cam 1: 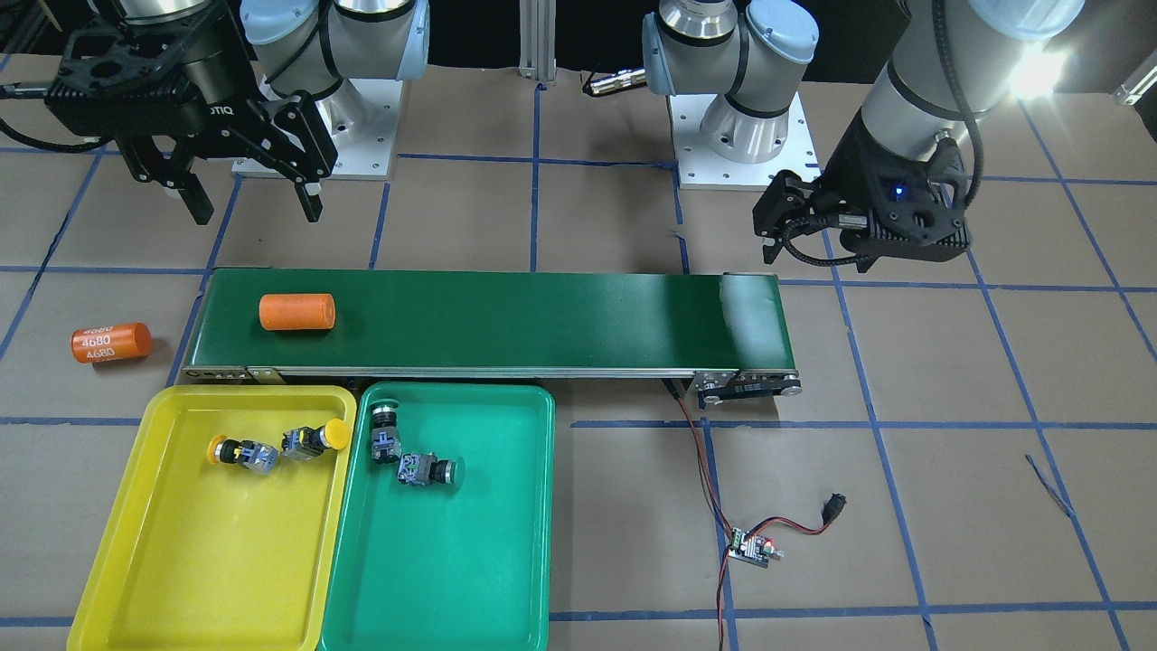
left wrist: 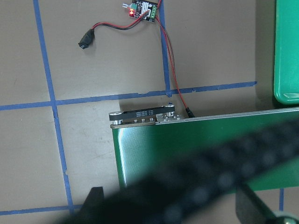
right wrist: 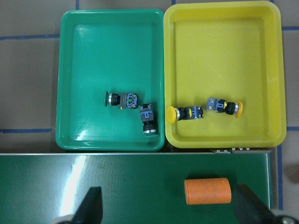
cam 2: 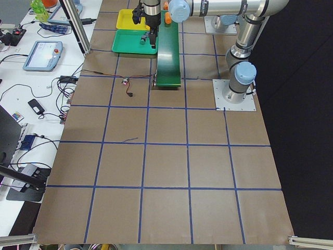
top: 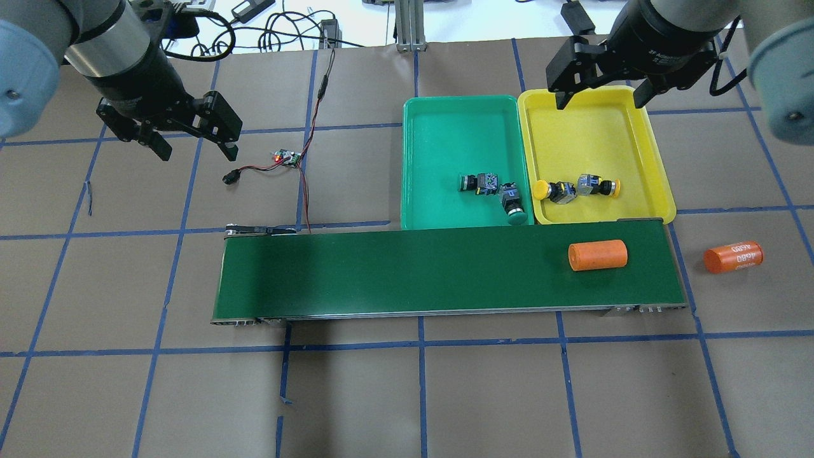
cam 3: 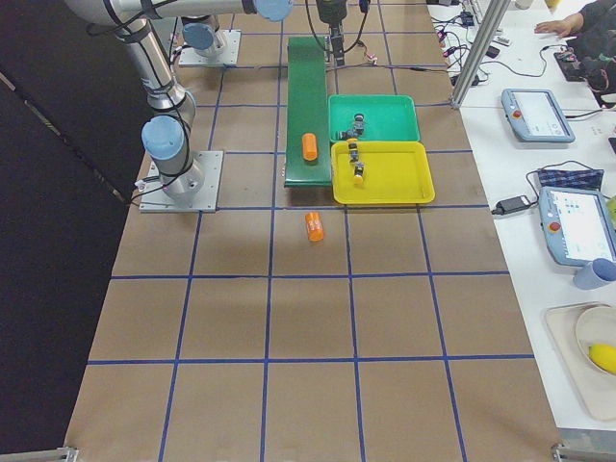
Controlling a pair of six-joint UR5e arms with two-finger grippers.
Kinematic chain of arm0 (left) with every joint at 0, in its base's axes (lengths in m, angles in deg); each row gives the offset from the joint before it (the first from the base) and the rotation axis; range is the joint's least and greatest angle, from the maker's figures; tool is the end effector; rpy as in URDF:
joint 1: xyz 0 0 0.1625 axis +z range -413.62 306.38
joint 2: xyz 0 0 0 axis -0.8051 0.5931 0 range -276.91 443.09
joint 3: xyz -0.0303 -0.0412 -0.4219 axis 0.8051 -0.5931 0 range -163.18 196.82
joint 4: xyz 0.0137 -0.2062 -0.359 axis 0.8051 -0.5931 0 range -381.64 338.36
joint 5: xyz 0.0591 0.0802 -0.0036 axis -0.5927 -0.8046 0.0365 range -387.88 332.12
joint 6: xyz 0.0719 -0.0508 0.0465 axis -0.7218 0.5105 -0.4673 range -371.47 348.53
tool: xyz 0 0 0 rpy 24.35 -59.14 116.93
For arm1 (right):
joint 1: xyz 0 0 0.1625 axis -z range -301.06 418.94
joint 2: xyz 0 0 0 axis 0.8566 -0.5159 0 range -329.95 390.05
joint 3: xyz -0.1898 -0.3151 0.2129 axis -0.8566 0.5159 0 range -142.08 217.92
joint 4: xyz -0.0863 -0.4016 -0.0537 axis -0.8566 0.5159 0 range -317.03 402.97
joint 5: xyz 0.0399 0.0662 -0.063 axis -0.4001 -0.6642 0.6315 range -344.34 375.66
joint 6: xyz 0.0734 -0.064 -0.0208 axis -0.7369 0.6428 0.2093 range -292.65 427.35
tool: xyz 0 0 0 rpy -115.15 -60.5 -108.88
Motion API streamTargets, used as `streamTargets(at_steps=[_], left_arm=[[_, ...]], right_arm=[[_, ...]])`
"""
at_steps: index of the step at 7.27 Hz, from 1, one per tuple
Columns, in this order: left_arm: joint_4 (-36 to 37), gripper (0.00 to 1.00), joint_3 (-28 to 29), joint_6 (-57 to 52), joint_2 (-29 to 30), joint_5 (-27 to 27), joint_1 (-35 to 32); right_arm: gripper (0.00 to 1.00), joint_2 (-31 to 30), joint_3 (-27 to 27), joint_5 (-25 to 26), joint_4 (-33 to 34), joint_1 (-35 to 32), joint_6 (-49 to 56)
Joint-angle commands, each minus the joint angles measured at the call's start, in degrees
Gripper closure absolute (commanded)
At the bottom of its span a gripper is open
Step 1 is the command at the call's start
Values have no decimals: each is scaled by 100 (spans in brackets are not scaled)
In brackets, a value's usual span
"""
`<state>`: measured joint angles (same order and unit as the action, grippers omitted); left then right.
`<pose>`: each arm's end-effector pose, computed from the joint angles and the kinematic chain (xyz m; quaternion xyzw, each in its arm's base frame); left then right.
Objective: Sort buttons by color to trays
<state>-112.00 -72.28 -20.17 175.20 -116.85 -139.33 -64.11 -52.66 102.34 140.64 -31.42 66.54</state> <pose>-0.0970 -0.5134 0.4766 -0.0383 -0.9991 -0.0126 0.0105 0.1420 -0.4769 0.5329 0.0010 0.9948 -0.0977 0.0298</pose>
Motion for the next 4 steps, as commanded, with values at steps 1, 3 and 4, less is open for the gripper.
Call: streamTargets(at_steps=[1,3,4], left_arm=[[0,0,-1,0,0,-7,2],[0,0,-19,0,-9,-41,2],[0,0,-10,0,-9,-50,2]], right_arm=[[0,-32,-20,67,-494,0,54],[0,-58,-47,59,-477,-8,64],[0,-58,-56,59,-459,-17,64]])
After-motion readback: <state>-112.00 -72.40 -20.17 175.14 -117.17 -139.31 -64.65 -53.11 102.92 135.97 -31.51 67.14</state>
